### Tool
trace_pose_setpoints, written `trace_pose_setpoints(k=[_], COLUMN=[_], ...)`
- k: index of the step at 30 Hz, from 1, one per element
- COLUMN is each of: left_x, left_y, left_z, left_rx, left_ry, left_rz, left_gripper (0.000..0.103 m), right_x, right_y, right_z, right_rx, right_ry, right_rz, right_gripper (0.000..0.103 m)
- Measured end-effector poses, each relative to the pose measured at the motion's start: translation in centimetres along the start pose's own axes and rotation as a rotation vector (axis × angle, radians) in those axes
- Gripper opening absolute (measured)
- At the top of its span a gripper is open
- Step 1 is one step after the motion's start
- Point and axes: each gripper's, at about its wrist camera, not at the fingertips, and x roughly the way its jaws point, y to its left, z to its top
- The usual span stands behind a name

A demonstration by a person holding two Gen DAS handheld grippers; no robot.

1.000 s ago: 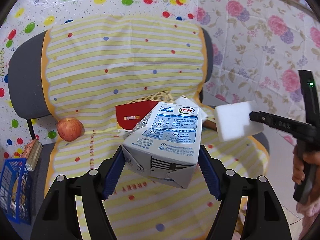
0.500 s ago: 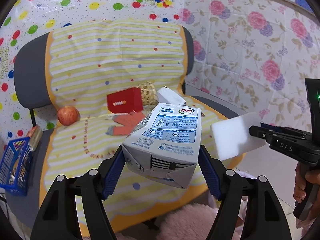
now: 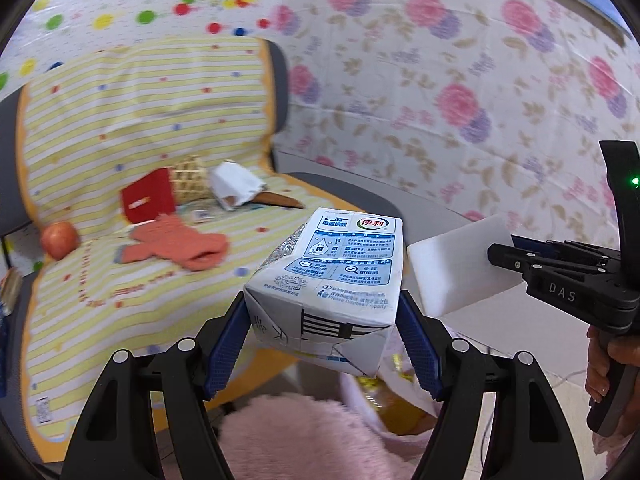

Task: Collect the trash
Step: 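Carry the milk carton with the left tool while the right tool carries the white foam block to the bin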

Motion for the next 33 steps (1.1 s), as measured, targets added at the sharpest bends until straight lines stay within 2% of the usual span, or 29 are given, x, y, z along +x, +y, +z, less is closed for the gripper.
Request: trace_pose_setpoints(k=[4,13,23,24,25,26,27,33], left_x=[1.3,4.0,8.8,9.4,9.8,10.1,10.2,9.1], left_y=[-2.4,-7.0,-8.4,-8.4,-8.3,-8.1,-7.8,-4.7], left_z=[-0.1,-0.4,0.2,0.3,0.3,0.2,0.2,0.7], left_rx=[0.041,0.122,0.137,0.129,0.12,0.107,0.095,0.039], left_ry=[0.022,0.061,0.146,0.16,0.169,0.176,0.179,0.172], left_rz=[-0.053,-0.131,-0.136,-0.141,-0.145,-0.141,-0.135,-0.084], left_gripper=[0.072,0.072,0.076,0.077,0.081,0.086,0.087,0.087], right_x=[-0.8,-1.9,2.0,2.7,3.4,3.8,4.3,3.9], right_y=[-2.4,-6.1,-7.5,-7.5,-7.4,-7.2,-7.2,-7.1], right_z=[-1.4,-3.8,-4.4,-4.3,-4.3,-4.3,-4.4,-4.4], right_rx=[0.03,0.08,0.1,0.095,0.088,0.085,0.082,0.085], right_ry=[0.009,0.025,0.082,0.091,0.106,0.11,0.116,0.118], right_rz=[-0.072,-0.162,-0.135,-0.127,-0.12,-0.114,-0.111,-0.107], right_gripper=[0.027,0.028,0.03,0.032,0.038,0.048,0.053,0.055])
